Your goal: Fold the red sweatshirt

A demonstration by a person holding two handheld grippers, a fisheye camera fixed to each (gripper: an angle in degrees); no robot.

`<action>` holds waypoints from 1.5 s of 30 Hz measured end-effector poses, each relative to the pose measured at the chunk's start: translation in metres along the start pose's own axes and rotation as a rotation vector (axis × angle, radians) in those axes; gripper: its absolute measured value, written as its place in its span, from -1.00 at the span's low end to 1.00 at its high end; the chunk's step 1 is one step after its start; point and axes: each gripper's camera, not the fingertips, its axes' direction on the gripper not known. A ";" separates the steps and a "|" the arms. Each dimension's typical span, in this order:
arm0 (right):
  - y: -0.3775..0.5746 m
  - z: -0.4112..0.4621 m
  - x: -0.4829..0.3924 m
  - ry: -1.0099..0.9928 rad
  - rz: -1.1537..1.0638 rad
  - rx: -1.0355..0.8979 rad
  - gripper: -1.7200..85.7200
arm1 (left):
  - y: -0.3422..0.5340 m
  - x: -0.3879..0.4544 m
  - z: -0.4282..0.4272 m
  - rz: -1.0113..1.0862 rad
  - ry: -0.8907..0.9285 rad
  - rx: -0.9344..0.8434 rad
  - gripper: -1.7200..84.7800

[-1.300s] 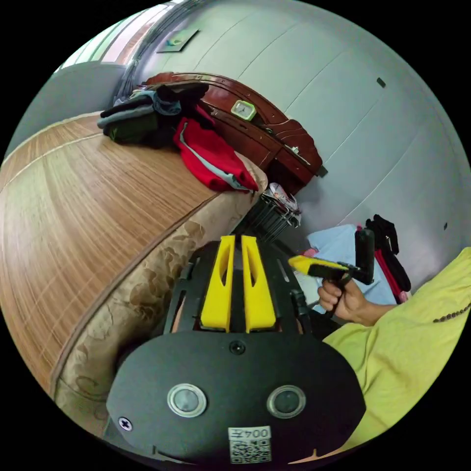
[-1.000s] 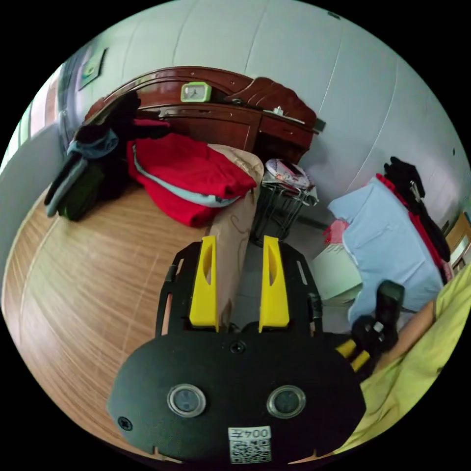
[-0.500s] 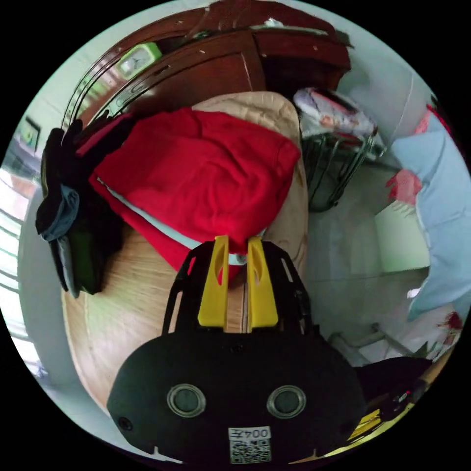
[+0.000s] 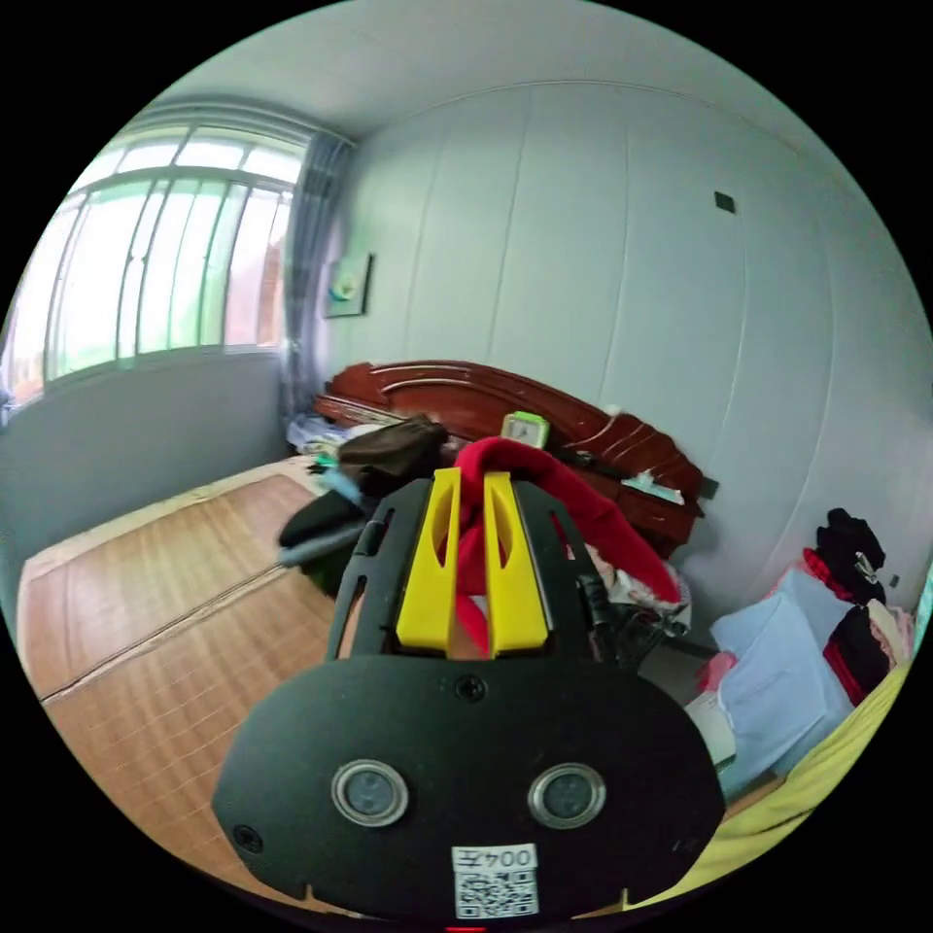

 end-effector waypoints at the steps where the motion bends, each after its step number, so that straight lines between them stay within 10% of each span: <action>1: -0.002 0.004 -0.003 0.004 -0.004 -0.007 -0.77 | 0.018 -0.029 -0.033 -0.023 -0.076 -0.046 -0.85; 9: -0.014 0.058 -0.051 0.067 -0.142 -0.107 -0.73 | 0.269 -0.188 -0.188 -0.447 -0.192 -0.345 -0.78; 16: -0.027 0.114 -0.081 0.123 -0.196 -0.203 -0.73 | 0.464 -0.134 -0.244 -0.660 -0.150 -0.468 -0.76; 24: -0.062 0.139 -0.077 0.348 -0.322 -0.225 -0.68 | 0.429 -0.090 -0.245 -0.370 -0.241 -0.500 -0.67; 33: -0.137 0.130 0.019 0.427 0.010 -0.224 -0.56 | 0.325 -0.103 -0.170 0.037 -0.401 -0.626 -0.56; 45: -0.208 0.117 0.093 0.486 0.161 -0.209 -0.78 | 0.281 -0.105 -0.144 0.116 -0.318 -0.685 -0.60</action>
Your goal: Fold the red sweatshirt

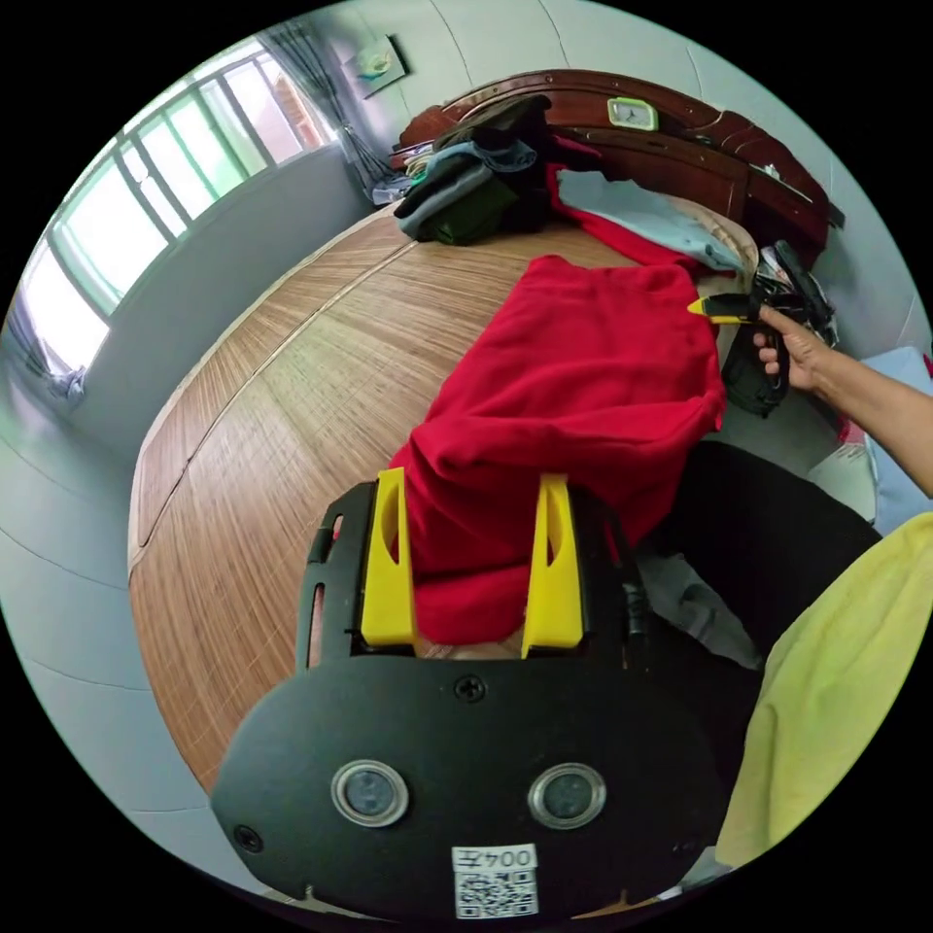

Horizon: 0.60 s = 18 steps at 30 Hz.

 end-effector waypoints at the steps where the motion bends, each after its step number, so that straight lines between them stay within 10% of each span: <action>1: 0.000 -0.006 0.003 -0.003 0.002 0.009 -0.84 | -0.001 -0.005 -0.005 -0.016 0.027 0.014 -0.66; 18: -0.018 -0.224 -0.021 -1.148 -0.089 0.306 -0.96 | 0.164 -0.102 -0.272 -0.616 0.278 0.638 -0.93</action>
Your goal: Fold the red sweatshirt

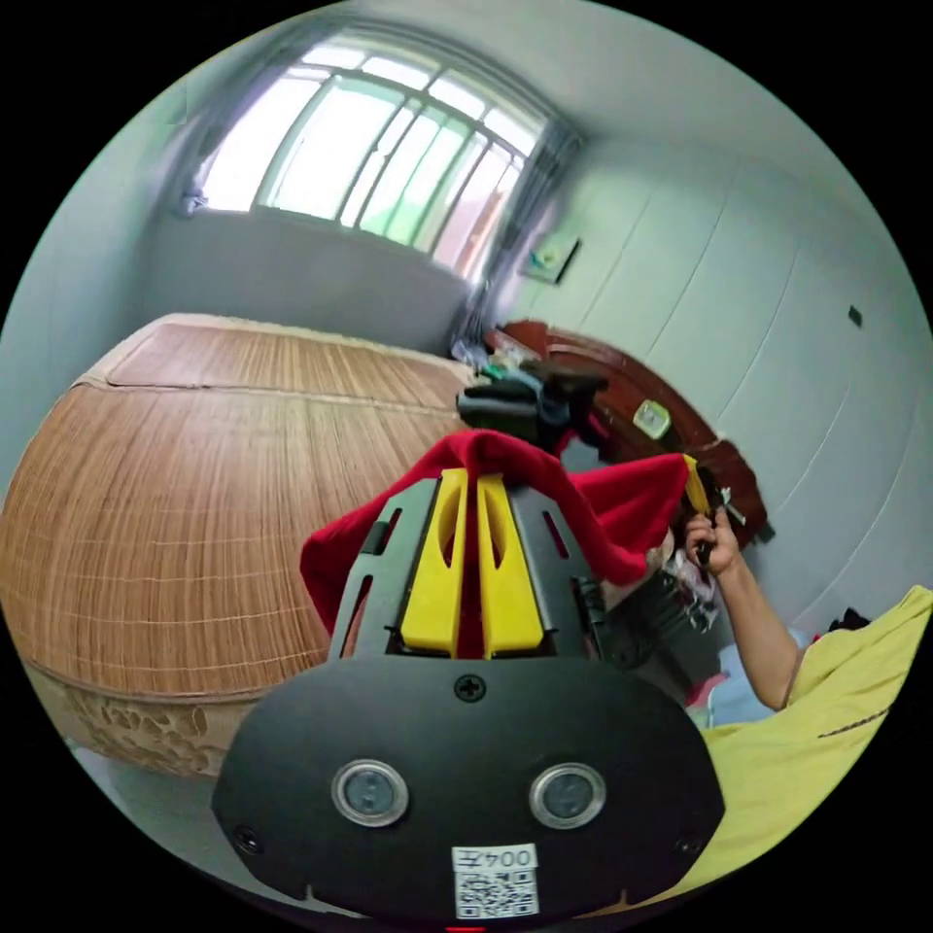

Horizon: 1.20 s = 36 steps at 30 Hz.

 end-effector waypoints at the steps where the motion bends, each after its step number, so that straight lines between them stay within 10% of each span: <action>1: -0.007 0.000 -0.034 -0.082 -0.060 0.007 -0.96 | -0.005 0.009 -0.041 0.004 0.009 0.078 -0.93; 7: -0.026 -0.018 -0.238 -0.340 -0.451 0.056 -0.97 | -0.028 0.082 -0.256 0.129 0.099 0.487 -0.93; 15: -0.018 0.002 -0.372 -0.213 -0.751 0.130 -0.97 | -0.067 0.156 -0.406 0.334 -0.097 0.727 -0.93; 21: -0.064 0.142 -0.278 0.091 -0.637 0.019 -0.93 | -0.162 0.077 -0.338 0.254 -0.225 0.548 -0.90; 27: -0.162 0.327 -0.114 0.656 -0.432 -0.461 -0.60 | -0.308 -0.125 -0.156 -0.076 -0.271 -0.092 -0.66; 36: 0.006 0.248 0.000 0.701 -0.532 -0.596 -0.66 | -0.112 -0.170 -0.100 -0.027 -0.236 -0.064 -0.72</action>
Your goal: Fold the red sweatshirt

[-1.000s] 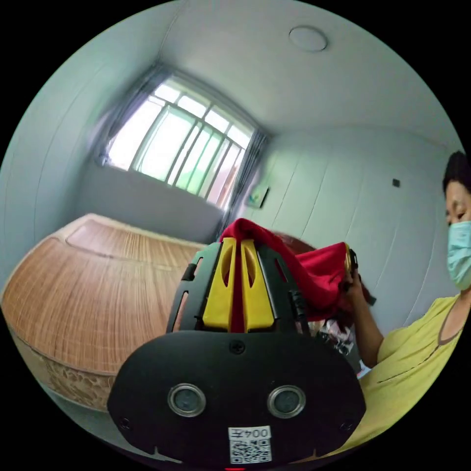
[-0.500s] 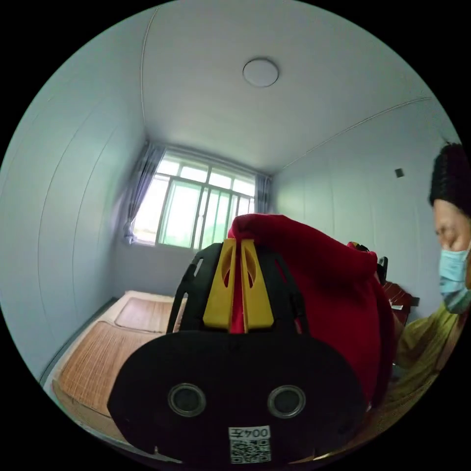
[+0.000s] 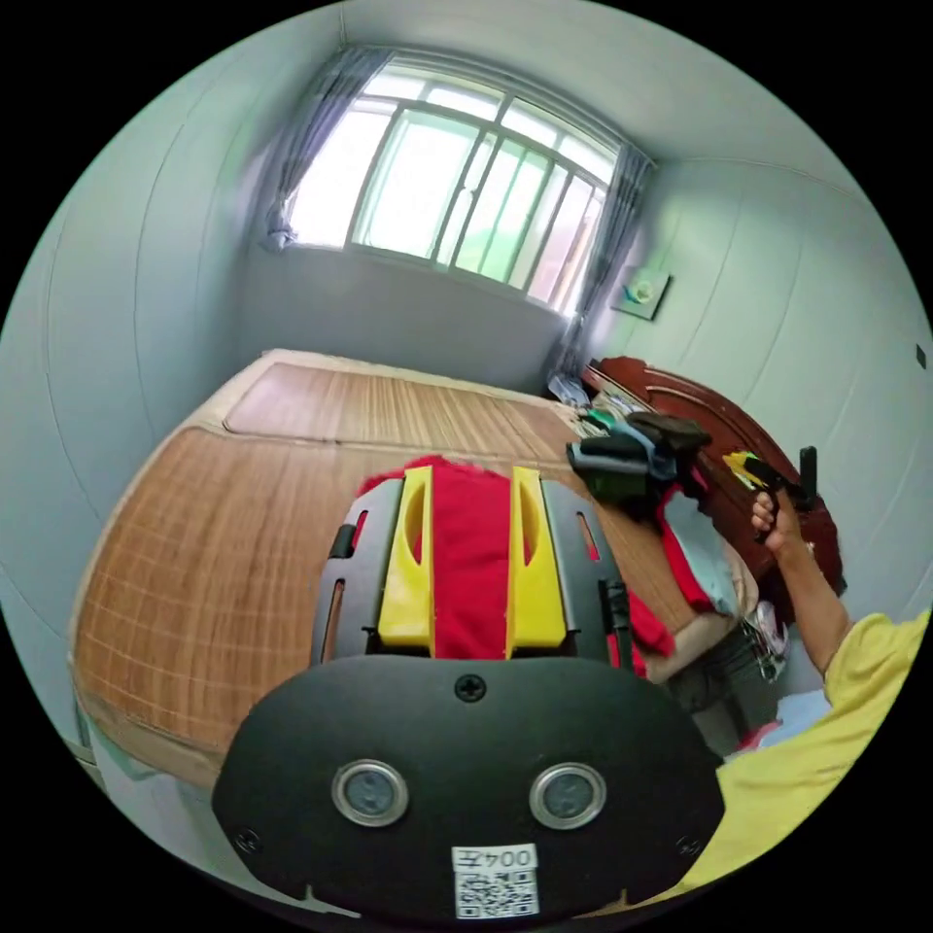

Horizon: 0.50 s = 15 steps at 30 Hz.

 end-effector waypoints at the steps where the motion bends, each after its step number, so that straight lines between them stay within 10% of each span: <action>1: 0.043 0.012 -0.004 -0.023 0.015 -0.031 -0.67 | 0.039 0.001 0.008 -0.020 0.039 -0.029 -0.75; 15: 0.328 0.054 -0.042 -0.101 0.272 -0.163 -0.76 | 0.285 0.056 0.017 -0.380 0.161 -0.113 -0.94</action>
